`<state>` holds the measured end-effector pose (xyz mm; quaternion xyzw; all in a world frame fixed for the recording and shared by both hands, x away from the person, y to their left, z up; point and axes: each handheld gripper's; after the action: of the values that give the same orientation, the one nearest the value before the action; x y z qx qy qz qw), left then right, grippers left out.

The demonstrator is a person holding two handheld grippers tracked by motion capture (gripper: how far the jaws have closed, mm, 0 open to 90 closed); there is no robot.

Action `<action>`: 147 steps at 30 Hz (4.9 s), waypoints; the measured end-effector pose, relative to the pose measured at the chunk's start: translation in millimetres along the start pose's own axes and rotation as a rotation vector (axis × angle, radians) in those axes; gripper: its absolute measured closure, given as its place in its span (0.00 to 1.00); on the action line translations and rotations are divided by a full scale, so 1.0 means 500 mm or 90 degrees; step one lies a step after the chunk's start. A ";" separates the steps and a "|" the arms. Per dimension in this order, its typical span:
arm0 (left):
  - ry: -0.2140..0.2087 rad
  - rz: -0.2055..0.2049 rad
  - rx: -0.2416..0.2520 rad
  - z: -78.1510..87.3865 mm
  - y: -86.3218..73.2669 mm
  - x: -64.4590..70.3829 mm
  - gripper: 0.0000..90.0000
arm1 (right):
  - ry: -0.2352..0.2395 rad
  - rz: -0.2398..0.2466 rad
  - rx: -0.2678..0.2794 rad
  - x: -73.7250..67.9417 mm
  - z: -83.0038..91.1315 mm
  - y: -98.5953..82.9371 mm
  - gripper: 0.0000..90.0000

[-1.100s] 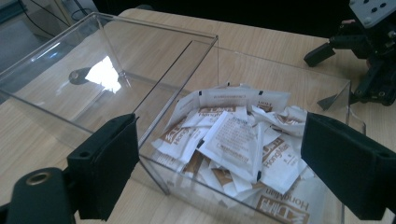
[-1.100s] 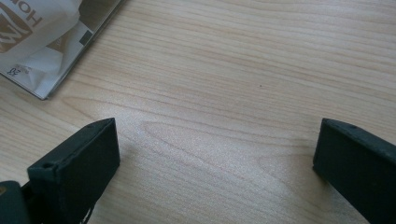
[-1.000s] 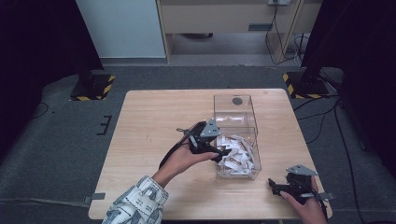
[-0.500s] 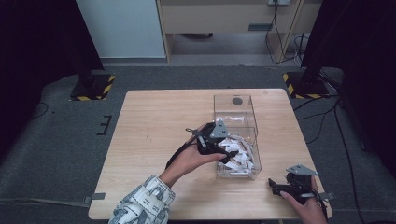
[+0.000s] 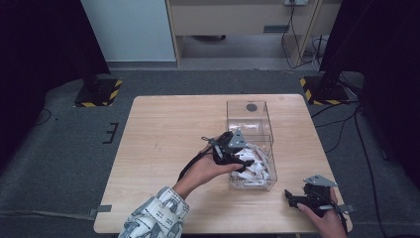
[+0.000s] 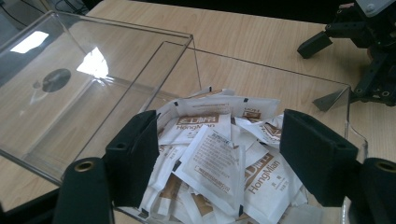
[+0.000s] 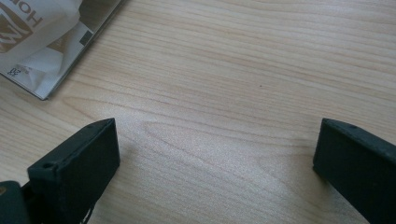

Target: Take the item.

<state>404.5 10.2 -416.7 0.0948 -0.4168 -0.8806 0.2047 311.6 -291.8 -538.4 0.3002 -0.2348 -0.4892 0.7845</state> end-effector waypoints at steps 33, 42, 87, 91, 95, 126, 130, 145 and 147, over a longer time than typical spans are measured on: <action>-0.001 -0.012 -0.082 -0.054 -0.014 0.014 0.68 | 0.000 0.000 0.002 0.001 0.000 0.000 0.01; -0.005 -0.014 -0.085 -0.053 -0.014 0.010 0.93 | 0.001 0.000 0.001 0.001 0.000 0.000 0.01; -0.008 0.037 0.017 0.028 -0.013 -0.032 0.99 | 0.000 0.000 0.001 0.000 0.000 0.000 0.01; -0.007 0.037 0.027 0.034 -0.013 -0.034 0.99 | 0.000 0.000 0.001 0.000 0.000 0.000 0.01; -0.008 0.036 0.032 0.042 -0.011 -0.032 0.99 | 0.000 0.000 0.001 0.000 0.000 0.000 0.01; -0.009 0.056 0.091 0.113 -0.003 -0.051 0.99 | -0.001 -0.001 0.000 -0.001 0.000 0.000 0.01; -0.007 0.058 0.093 0.117 -0.004 -0.055 0.99 | 0.000 -0.002 -0.001 -0.001 0.000 0.000 0.01; 0.007 0.059 0.101 0.140 -0.007 -0.062 0.99 | -0.001 -0.001 -0.001 -0.001 0.000 0.000 0.01; 0.009 0.060 0.101 0.145 -0.009 -0.065 0.99 | -0.001 -0.002 -0.001 -0.001 0.000 0.000 0.01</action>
<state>407.9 77.4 -374.1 0.0975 -0.4878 -0.8335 0.2406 311.5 -291.4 -538.5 0.2996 -0.2350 -0.4906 0.7838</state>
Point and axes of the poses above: each handheld gripper's, and its own axes: z roughly backward along the jaws, y roughly out of its top, x roughly to its right, and after that the axes turned 7 degrees about z, right-handed
